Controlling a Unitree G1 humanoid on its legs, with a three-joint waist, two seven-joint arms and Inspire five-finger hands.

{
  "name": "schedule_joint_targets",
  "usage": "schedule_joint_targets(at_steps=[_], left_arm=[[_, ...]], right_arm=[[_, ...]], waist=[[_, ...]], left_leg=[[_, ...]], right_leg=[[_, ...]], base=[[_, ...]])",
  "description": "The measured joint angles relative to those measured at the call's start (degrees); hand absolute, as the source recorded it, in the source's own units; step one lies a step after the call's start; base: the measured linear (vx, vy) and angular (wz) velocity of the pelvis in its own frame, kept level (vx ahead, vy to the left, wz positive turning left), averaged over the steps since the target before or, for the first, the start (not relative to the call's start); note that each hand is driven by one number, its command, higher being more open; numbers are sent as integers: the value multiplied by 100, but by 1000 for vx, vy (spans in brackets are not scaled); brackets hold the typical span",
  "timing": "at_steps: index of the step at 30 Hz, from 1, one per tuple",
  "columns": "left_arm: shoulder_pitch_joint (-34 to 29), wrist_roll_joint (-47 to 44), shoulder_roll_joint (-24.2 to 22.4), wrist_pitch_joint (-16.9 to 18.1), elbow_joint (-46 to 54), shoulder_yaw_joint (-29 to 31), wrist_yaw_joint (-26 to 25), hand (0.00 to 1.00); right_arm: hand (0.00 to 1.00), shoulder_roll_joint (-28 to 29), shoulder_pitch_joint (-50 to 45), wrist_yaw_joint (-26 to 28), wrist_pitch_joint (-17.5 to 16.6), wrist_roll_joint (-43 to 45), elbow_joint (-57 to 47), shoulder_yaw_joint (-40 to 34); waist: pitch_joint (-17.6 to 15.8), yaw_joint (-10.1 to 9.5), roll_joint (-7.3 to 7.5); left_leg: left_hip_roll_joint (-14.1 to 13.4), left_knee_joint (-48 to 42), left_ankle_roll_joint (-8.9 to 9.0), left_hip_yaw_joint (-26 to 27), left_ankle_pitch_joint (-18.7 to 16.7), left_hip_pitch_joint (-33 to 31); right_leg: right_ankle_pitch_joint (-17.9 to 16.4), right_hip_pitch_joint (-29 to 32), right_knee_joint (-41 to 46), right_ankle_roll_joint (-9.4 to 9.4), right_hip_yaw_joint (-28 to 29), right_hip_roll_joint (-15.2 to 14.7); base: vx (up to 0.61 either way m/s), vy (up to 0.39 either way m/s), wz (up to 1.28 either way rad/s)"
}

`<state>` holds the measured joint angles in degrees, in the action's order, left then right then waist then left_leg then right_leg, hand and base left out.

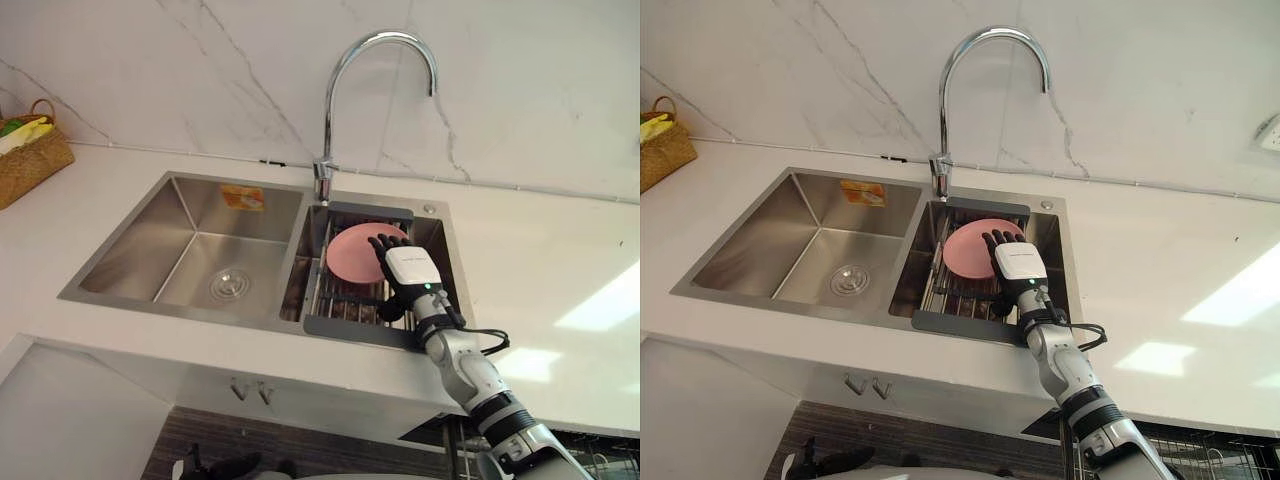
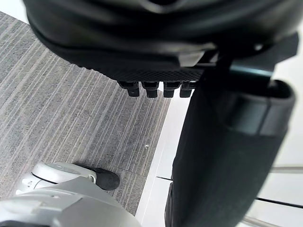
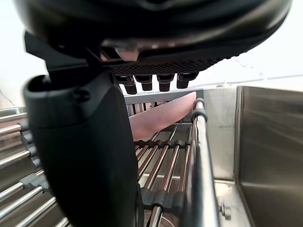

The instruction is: Walk over to the sink, pick up the cup, carry it to the dishwasher, place the cup inside the dishwasher, then close the dishwasher door

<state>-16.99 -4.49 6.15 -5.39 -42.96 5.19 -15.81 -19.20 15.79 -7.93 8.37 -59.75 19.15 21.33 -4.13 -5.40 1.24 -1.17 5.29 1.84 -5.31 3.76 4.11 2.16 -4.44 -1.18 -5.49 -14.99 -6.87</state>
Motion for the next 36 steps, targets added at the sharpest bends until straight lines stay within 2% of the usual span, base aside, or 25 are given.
schedule_joint_targets(at_steps=[7, 14, 17, 19, 20, 21, 22, 24, 26, 28, 31, 36], left_arm=[[-12, 2, 12, 92, -52, 28, 12, 100], [-53, 2, -34, 242, -196, 121, 12, 100], [-119, 2, -68, 330, -206, 123, -22, 100], [-118, 1, -129, 364, -212, 122, -30, 100], [-115, 3, -221, 458, -211, 122, -31, 100], [-115, 3, -245, 486, -211, 122, -34, 100], [-116, 4, -248, 508, -219, 126, -34, 100], [-235, 4, -263, 547, -227, 143, -55, 100], [-384, 4, -253, 563, -234, 234, -73, 100], [-402, 4, -297, 581, -236, 228, -73, 100], [-462, 5, -299, 623, -239, 227, -97, 100], [-403, 30, -287, 743, -230, 225, -154, 100]], right_arm=[[0, 55, 563, -254, 144, -165, 867, 163], [0, 59, 743, -627, 526, -223, 1191, 175], [0, 48, 756, -1142, 580, -101, 1193, 170], [0, 18, 800, -1763, 621, -15, 1183, 127], [0, -29, 986, -2309, 660, 5, 1107, -127], [0, -68, 1070, -2435, 665, 12, 1074, -236], [0, -134, 1163, -2579, 681, 17, 999, -433], [0, -312, 1199, -2704, 697, 210, 641, -761], [0, -498, 1288, -3017, 635, 368, 202, -1031], [0, -630, 1394, -3114, 513, 517, 45, -1198], [0, -630, 1428, -3129, 253, 779, -83, -1221], [0, -630, 1430, -2986, -77, 1045, -223, -1225]], waist=[[-1, -21, 24], [-60, -144, -20], [-145, -140, -90], [-216, -137, -157], [-289, -124, -276], [-304, -106, -296], [-335, -110, -255], [-295, -123, -351], [-289, -117, -258], [-285, -93, -266], [-264, -93, -241], [-242, -90, -222]], left_leg=[[-18, 3, -35, -9, -10, -186], [-24, 3, -38, -29, -10, -336], [-30, 3, -38, -23, -10, -373], [-24, 3, -38, -18, -10, -414], [-3, 6, -38, -13, -11, -522], [27, 6, -38, 8, -12, -558], [109, -126, -109, 99, 23, -623], [85, -461, -146, 139, -32, -696], [126, -25, -132, 174, -19, -486], [140, -2, -119, 224, 23, -432], [104, -2, -124, 327, 38, -284], [74, -31, -118, 432, 165, -185]], right_leg=[[-27, -2, -206, 36, -197, 17], [-30, 21, -380, 32, -227, -2], [-30, 67, -384, 31, -168, -4], [-32, 121, -386, 26, -102, -4], [-32, 228, -389, 16, -71, -20], [-31, 276, -393, 6, -59, -40], [1, 338, -399, -47, -36, -114], [54, 304, -399, -105, 23, -66], [39, 323, -394, -94, 149, -124], [53, 283, -393, -89, 197, -117], [68, 164, -375, -77, 229, -95], [392, 107, -346, -31, 298, -70]], base=[[-93, -18, 12], [-81, -1, 9], [-61, -1, -3], [-77, 12, -2], [-70, 22, 4], [-45, 35, 9], [44, 79, 10], [65, 71, -2], [69, 34, -2], [84, 9, 3], [97, -7, -11], [171, -17, -5]])
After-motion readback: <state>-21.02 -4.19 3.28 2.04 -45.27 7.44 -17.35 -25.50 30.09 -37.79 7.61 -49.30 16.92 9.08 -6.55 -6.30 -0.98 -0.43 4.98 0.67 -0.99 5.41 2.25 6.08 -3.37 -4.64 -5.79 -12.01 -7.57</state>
